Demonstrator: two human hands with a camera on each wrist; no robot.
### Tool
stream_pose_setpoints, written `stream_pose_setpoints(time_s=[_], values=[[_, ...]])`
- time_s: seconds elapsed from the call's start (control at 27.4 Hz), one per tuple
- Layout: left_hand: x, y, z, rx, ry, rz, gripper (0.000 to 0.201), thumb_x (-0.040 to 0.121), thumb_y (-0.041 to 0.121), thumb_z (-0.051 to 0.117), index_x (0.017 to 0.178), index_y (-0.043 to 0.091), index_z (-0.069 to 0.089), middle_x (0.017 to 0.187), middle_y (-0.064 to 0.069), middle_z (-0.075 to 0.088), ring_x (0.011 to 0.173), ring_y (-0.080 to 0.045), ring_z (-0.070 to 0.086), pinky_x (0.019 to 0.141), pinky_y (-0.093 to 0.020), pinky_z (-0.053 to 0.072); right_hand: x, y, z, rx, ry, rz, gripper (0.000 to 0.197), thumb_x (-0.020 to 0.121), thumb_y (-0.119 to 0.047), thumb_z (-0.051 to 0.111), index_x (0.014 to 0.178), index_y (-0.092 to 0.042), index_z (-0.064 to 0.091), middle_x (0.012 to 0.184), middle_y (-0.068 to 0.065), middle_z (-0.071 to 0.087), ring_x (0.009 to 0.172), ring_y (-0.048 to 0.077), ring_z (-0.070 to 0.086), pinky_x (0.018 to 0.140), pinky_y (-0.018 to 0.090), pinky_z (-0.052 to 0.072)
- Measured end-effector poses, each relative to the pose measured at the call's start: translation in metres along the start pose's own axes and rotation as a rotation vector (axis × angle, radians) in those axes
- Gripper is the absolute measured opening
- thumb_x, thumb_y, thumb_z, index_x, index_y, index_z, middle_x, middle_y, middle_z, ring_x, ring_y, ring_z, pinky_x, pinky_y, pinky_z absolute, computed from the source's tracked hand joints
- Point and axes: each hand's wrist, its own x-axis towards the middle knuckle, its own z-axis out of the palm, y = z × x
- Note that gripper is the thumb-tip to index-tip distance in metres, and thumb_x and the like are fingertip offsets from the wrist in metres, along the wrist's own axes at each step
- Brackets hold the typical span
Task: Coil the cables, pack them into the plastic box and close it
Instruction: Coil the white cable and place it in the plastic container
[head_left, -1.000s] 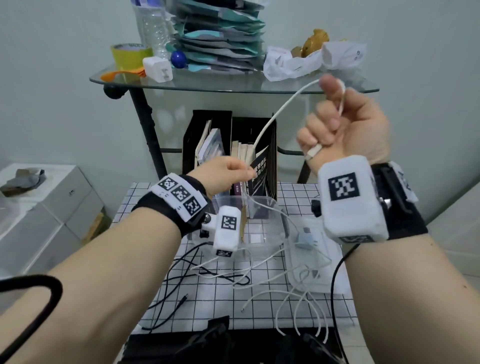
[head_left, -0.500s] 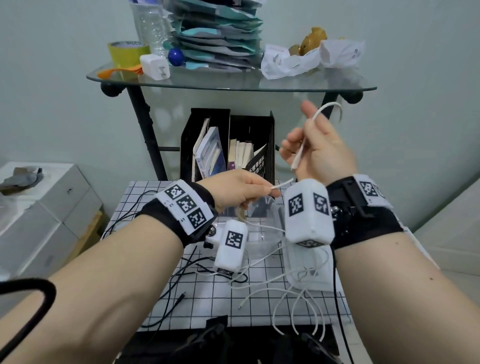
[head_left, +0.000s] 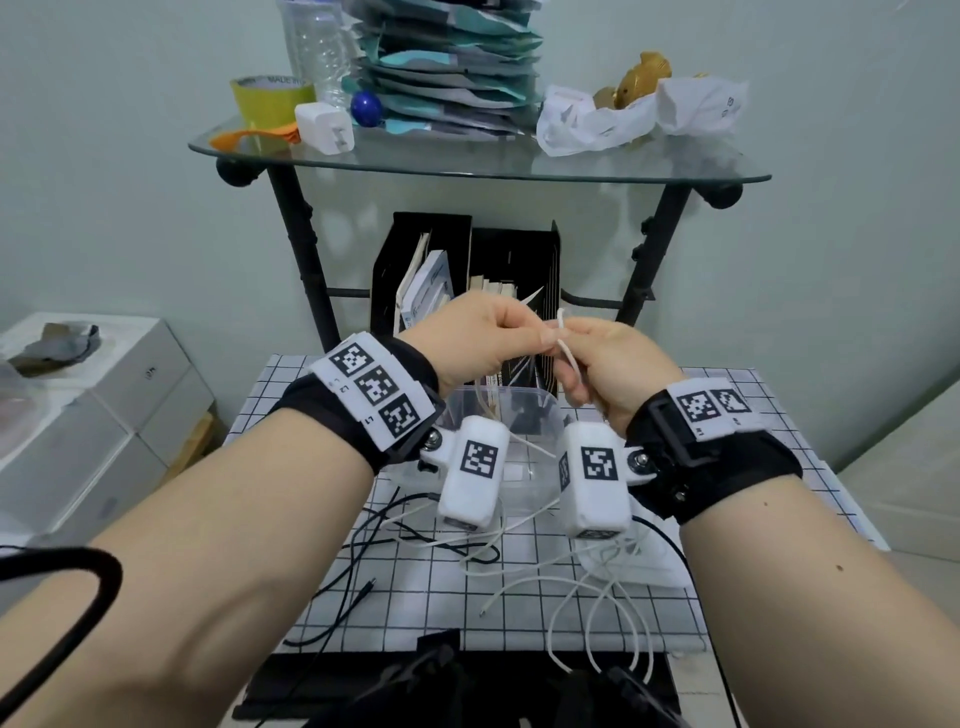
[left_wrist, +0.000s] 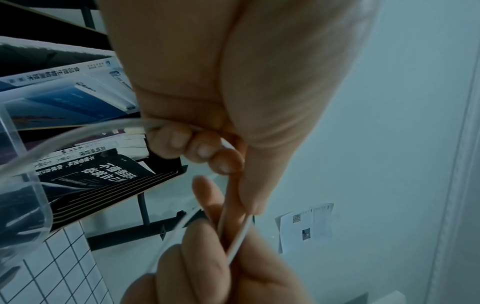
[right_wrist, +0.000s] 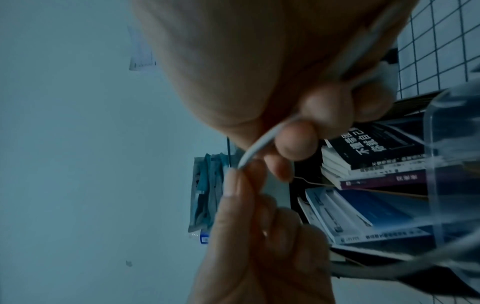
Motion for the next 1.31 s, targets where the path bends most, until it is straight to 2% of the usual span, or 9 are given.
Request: stream_pose_setpoints(time_s=[0.15,0.26,0.44,0.51,0.69,0.91,1.06,1.24,1.31], values=[[0.007,-0.004,0.001,-0.126,0.155,0.038,0.013,0.085,0.005,0.067,0.097,0.001,0.063,0.069,0.001,0.057,0.049,0.006,0.052,0.055,-0.008,0.039,-0.007,-0.007,0.007,0.137,-0.110,0.072,0.055,0.098,-0.051,0.037,0.084,-0.004,0.062,0.041,0.000,0.028,0.035,0.013,0.017,0.044,0.023,0.015],[0.007,-0.007,-0.001,-0.083,0.136,0.018,0.019,0.089,0.016,0.065,0.106,0.008,0.068,0.072,0.006,0.061,0.048,0.002,0.046,0.049,-0.011,0.034,-0.010,-0.009,0.005,0.266,-0.187,0.058,0.039,0.099,-0.036,0.044,0.080,-0.007,0.061,0.040,-0.004,0.024,0.032,0.007,0.014,0.044,0.021,0.007],[0.005,-0.007,0.000,-0.191,0.100,-0.040,0.019,0.097,0.017,0.052,0.083,0.018,0.065,0.040,0.011,0.049,0.044,-0.008,0.032,0.045,-0.022,0.025,-0.008,-0.004,0.003,0.449,-0.228,0.060,0.040,0.103,-0.032,0.035,0.079,-0.008,0.057,0.038,-0.004,0.028,0.029,0.006,0.018,0.048,0.026,0.007],[0.009,-0.007,0.001,-0.297,0.110,-0.057,0.022,0.098,0.015,0.049,0.079,0.011,0.059,0.042,0.010,0.049,0.039,-0.005,0.030,0.046,-0.023,0.021,-0.007,-0.003,0.006,0.464,-0.210,0.046,0.041,0.103,-0.034,0.035,0.079,-0.009,0.057,0.040,-0.003,0.030,0.030,0.008,0.019,0.050,0.029,0.010],[0.017,-0.010,-0.002,-0.534,0.137,-0.125,0.032,0.100,0.017,0.043,0.071,0.011,0.055,0.051,0.006,0.051,0.033,-0.003,0.025,0.035,-0.016,0.017,-0.005,-0.004,0.012,0.521,-0.172,0.017,0.039,0.103,-0.035,0.033,0.077,-0.011,0.050,0.044,0.000,0.035,0.034,0.012,0.024,0.047,0.026,0.038],[0.025,-0.014,-0.005,-0.688,0.227,-0.173,0.030,0.103,0.019,0.034,0.084,0.006,0.053,0.055,-0.003,0.062,0.027,-0.004,0.023,0.031,-0.013,0.018,-0.002,-0.007,0.022,0.589,-0.099,0.005,0.042,0.104,-0.035,0.031,0.071,-0.013,0.045,0.045,0.004,0.039,0.035,0.016,0.033,0.046,0.026,0.039],[0.024,-0.017,-0.003,-0.711,0.220,-0.155,0.033,0.102,0.019,0.032,0.075,0.009,0.048,0.054,-0.005,0.053,0.029,-0.007,0.022,0.033,-0.014,0.017,0.002,-0.008,0.024,0.664,-0.043,-0.021,0.039,0.104,-0.028,0.034,0.071,-0.010,0.044,0.047,0.007,0.044,0.038,0.018,0.040,0.044,0.024,0.043],[0.023,-0.020,-0.005,-0.559,0.241,-0.135,0.028,0.101,0.021,0.041,0.074,0.015,0.046,0.048,0.004,0.043,0.029,-0.007,0.024,0.033,-0.016,0.015,-0.002,-0.007,0.018,0.645,-0.180,-0.038,0.021,0.096,-0.011,0.044,0.081,-0.002,0.056,0.053,0.009,0.050,0.043,0.020,0.045,0.059,0.034,0.048],[0.021,-0.019,-0.004,-0.542,0.229,-0.144,0.023,0.099,0.022,0.045,0.077,0.015,0.048,0.045,0.006,0.043,0.029,-0.006,0.025,0.033,-0.016,0.015,-0.004,-0.009,0.016,0.611,-0.293,-0.033,0.021,0.091,-0.020,0.047,0.090,-0.002,0.059,0.046,0.003,0.041,0.038,0.016,0.036,0.057,0.033,0.048]])
